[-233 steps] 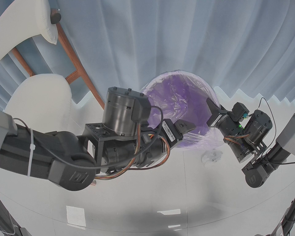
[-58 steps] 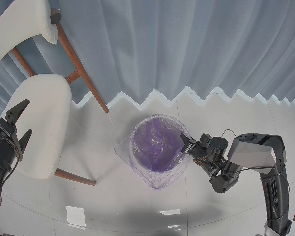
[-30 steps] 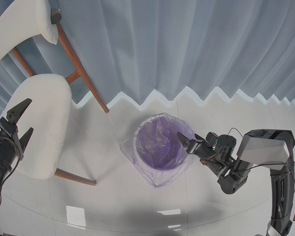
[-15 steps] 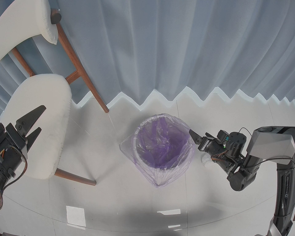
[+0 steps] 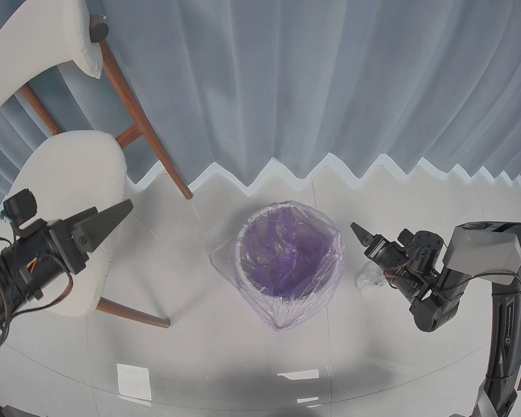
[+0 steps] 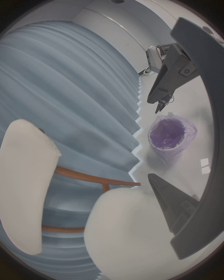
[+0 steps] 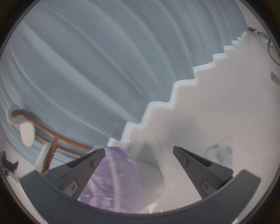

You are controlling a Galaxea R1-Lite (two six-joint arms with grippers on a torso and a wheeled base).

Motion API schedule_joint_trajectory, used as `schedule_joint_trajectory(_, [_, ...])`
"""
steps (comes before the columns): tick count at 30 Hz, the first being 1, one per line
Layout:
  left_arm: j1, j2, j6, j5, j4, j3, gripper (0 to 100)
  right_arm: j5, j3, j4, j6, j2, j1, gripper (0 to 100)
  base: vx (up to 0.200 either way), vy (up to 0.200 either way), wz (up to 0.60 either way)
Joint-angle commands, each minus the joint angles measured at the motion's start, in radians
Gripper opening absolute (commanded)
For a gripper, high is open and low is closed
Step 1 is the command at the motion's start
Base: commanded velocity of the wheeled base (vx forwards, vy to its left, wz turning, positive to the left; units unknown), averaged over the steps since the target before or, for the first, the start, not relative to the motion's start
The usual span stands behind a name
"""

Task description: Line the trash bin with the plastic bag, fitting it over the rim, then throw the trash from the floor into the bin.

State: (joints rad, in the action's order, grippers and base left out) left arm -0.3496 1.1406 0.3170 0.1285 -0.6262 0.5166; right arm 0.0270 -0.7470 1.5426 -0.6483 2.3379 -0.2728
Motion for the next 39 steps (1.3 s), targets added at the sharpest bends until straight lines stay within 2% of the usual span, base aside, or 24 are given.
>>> schedule_joint_trajectory(1, [-0.012, 0.125, -0.052, -0.012, 0.010, 0.125, 100, -0.001, 0.060, -0.039, -0.028, 0.023, 0.104, 100, 0.000, 0.000, 0.00])
schedule_joint_trajectory(5, [-0.012, 0.140, -0.069, -0.044, 0.011, 0.166, 100, 0.017, 0.123, -0.019, -0.027, 0.032, 0.127, 100, 0.000, 0.000, 0.00])
schedule_joint_trajectory(6, [-0.012, 0.140, -0.070, -0.070, 0.011, 0.171, 100, 0.056, 0.161, 0.008, -0.017, 0.052, 0.127, 100, 0.000, 0.000, 0.00])
schedule_joint_trajectory(8, [-0.012, 0.139, -0.070, -0.079, 0.011, 0.168, 100, 0.070, 0.166, 0.024, -0.010, 0.060, 0.127, 100, 0.000, 0.000, 0.00])
schedule_joint_trajectory(15, [-0.011, 0.134, -0.088, -0.142, 0.005, 0.172, 100, 0.106, 0.104, 0.025, 0.019, 0.097, 0.064, 100, 0.000, 0.000, 0.00])
schedule_joint_trajectory(26, [-0.011, 0.133, -0.119, -0.159, 0.003, 0.164, 100, 0.114, -0.031, 0.024, 0.045, 0.198, 0.056, 100, 0.000, 0.000, 0.00])
schedule_joint_trajectory(30, [-0.006, 0.137, -0.119, -0.159, 0.003, 0.163, 100, 0.143, -0.060, 0.021, 0.047, 0.204, 0.052, 100, 0.000, 0.000, 0.00])
schedule_joint_trajectory(39, [-0.003, 0.140, -0.121, -0.178, 0.003, 0.158, 100, 0.157, -0.150, -0.050, 0.047, 0.228, 0.023, 100, 0.000, 0.000, 0.00])
